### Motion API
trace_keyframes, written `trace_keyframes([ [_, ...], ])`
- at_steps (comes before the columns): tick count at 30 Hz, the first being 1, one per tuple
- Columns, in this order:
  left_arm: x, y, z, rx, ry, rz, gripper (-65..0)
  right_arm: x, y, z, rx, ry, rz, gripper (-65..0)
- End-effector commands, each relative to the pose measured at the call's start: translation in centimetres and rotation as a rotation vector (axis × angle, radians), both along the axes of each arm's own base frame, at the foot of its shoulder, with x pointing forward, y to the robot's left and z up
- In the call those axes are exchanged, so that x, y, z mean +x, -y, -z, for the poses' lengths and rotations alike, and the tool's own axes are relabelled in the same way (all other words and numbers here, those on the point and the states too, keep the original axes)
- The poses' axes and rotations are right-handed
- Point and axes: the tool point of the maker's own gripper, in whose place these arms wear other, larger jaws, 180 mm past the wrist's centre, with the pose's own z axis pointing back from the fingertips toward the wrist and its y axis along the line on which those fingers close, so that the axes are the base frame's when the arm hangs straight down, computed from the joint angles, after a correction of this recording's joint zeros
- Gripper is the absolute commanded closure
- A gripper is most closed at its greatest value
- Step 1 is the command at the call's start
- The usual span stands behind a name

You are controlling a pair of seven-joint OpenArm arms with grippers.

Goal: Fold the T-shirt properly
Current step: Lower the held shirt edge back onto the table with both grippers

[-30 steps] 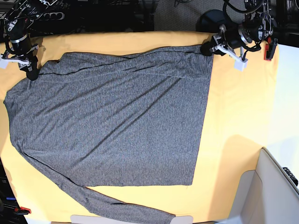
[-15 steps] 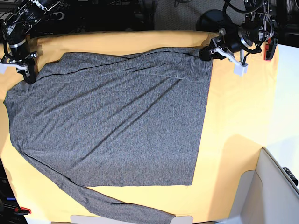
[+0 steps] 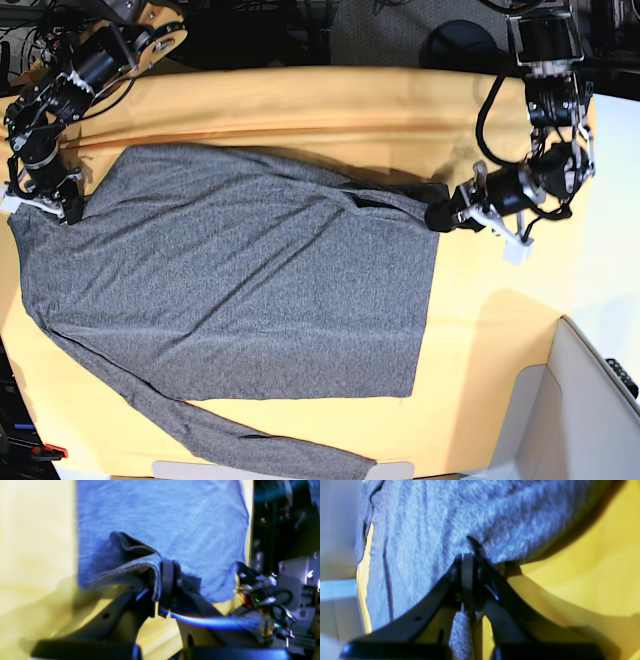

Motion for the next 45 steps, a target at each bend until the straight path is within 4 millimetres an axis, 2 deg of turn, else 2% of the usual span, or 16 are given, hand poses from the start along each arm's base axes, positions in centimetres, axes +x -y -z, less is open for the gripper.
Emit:
trace_keyframes([
  [1, 0.7, -1.0, 0.7, -0.035, -0.045, -0.025, -0.3, 3.6, -1.1, -2.8, 0.01, 0.142, -0.028, 0.0],
  [5, 0.7, -2.5, 4.6, -0.082, -0.18, -0.1, -0.2, 4.7, -1.1, -1.2, 0.029, 0.132, 0.016, 0.0],
  [9, 1.1, -4.5, 5.8, -0.058, -0.188, -0.176, -0.2, 4.9, -1.1, -1.0, 0.039, 0.14, 0.028, 0.0],
  [14, 1.5, -5.0, 5.7, -0.052, -0.172, -0.195, -0.2, 5.1, -1.4, -1.2, 0.066, 0.155, 0.02, 0.0],
  [19, 1.6, -5.1, 5.7, -0.049, -0.168, -0.199, -0.2, 5.5, -3.1, -2.4, 0.184, 0.22, -0.024, 0.0],
  [28, 1.7, -5.2, 5.6, -0.046, -0.165, -0.201, -0.2, 7.3, -3.4, -4.9, 0.227, 0.308, -0.033, 0.0],
  [31, 1.5, -5.7, 6.1, 0.002, -0.173, -0.2, -0.2, 8.0, -3.7, -5.7, 0.232, 0.328, -0.039, 0.0],
  [37, 1.9, -6.1, 6.3, 0.051, -0.17, -0.198, -0.2, 10.0, -6.4, -6.9, 0.208, 0.331, -0.139, 0.0],
  [43, 1.9, -6.1, 6.3, 0.051, -0.17, -0.198, -0.2, 10.8, -9.0, -7.0, 0.211, 0.324, -0.203, 0.0],
  [45, 1.9, -6.0, 6.3, 0.052, -0.17, -0.197, -0.2, 11.0, -9.7, -7.7, 0.19, 0.335, -0.226, 0.0],
])
